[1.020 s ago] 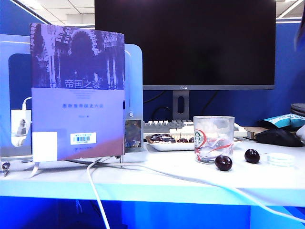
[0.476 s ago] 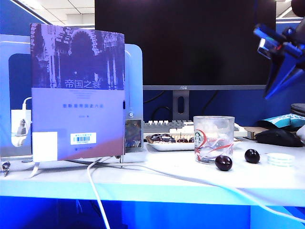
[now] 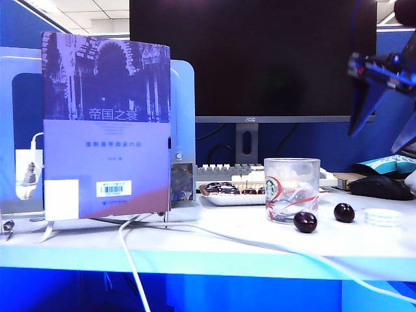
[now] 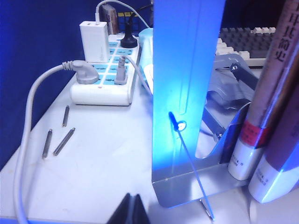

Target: Pick up the cherry on the right side of the glass and put it inside the glass.

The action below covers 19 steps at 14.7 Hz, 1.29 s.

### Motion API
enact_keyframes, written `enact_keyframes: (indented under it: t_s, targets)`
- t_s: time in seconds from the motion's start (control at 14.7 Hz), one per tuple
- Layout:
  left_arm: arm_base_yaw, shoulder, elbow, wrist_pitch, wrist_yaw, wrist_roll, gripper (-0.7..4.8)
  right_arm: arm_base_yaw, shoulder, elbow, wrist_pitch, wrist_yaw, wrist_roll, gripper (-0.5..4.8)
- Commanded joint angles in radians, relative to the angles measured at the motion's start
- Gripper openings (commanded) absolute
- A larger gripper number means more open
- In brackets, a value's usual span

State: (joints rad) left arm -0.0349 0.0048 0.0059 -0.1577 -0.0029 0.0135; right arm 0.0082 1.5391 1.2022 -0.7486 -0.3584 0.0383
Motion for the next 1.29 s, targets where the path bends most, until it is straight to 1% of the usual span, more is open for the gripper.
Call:
enact_keyframes:
  t_s: [0.07, 0.2, 0.41, 0.61, 0.68, 0.88, 1.16, 1.29]
  targets:
    - [0.001, -0.003, -0.001, -0.012, 0.003, 0.005, -0.05, 0.027, 0.036, 0.003, 0.026, -0.003, -0.033, 4.04]
    - [0.001, -0.003, -0.001, -0.012, 0.003, 0.005, -0.05, 0.047, 0.068, 0.003, 0.036, 0.006, -0.040, 3.98]
    - [0.001, -0.003, -0.001, -0.012, 0.004, 0.005, -0.05, 0.069, 0.122, 0.003, 0.042, 0.047, -0.055, 3.98]
    - [0.001, -0.003, -0.001, -0.012, 0.004, 0.005, -0.05, 0.071, 0.154, 0.003, 0.054, 0.071, -0.067, 3.98]
    - [0.001, -0.003, -0.001, -0.012, 0.004, 0.005, -0.05, 0.071, 0.154, 0.003, 0.072, 0.080, -0.089, 3.98]
    - [0.001, -0.003, -0.001, -0.012, 0.004, 0.005, -0.05, 0.071, 0.159, 0.003, 0.102, 0.081, -0.096, 3.96]
    - [0.001, -0.003, -0.001, -0.012, 0.004, 0.005, -0.05, 0.077, 0.190, 0.003, 0.109, 0.121, -0.121, 3.94]
    - [0.001, -0.003, -0.001, -0.012, 0.004, 0.005, -0.05, 0.081, 0.203, 0.003, 0.109, 0.121, -0.122, 3.94]
